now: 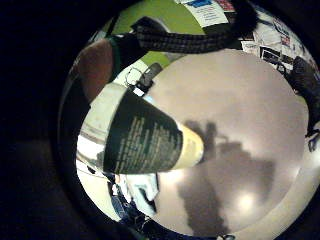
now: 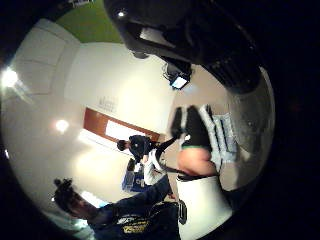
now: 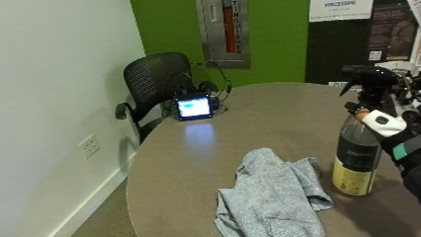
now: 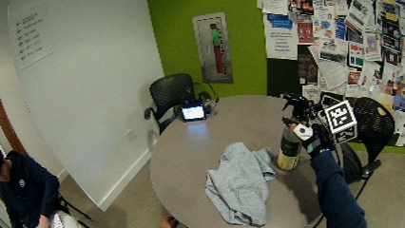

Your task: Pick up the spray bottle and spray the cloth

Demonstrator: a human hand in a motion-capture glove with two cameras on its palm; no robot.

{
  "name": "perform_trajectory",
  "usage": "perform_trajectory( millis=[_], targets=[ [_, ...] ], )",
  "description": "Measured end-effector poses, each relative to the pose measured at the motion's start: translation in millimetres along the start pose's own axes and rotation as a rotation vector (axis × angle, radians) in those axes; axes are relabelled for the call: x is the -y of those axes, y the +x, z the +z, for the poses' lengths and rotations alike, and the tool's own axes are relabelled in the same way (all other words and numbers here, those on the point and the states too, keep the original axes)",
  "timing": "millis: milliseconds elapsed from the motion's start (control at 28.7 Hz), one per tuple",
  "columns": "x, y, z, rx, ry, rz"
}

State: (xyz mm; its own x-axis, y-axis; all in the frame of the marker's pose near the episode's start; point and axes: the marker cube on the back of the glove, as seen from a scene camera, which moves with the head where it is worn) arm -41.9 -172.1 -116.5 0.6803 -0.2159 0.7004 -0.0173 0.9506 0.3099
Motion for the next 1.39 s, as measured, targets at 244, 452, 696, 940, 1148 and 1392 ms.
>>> perform_trajectory(
  millis=[244,452,696,940,1148,1392],
  targets=[
    [8.9,20.6,-3.8,0.136,0.116,0.070],
    [19.1,23.5,-1.2,0.191,0.180,0.099],
    [21.2,20.1,5.8,0.167,0.260,0.096],
    [35.4,-0.6,13.3,0.131,0.363,0.062],
    [39.5,-8.3,23.3,0.096,0.381,0.012],
    [30.1,-8.5,40.7,0.098,0.383,0.032]
  ],
)
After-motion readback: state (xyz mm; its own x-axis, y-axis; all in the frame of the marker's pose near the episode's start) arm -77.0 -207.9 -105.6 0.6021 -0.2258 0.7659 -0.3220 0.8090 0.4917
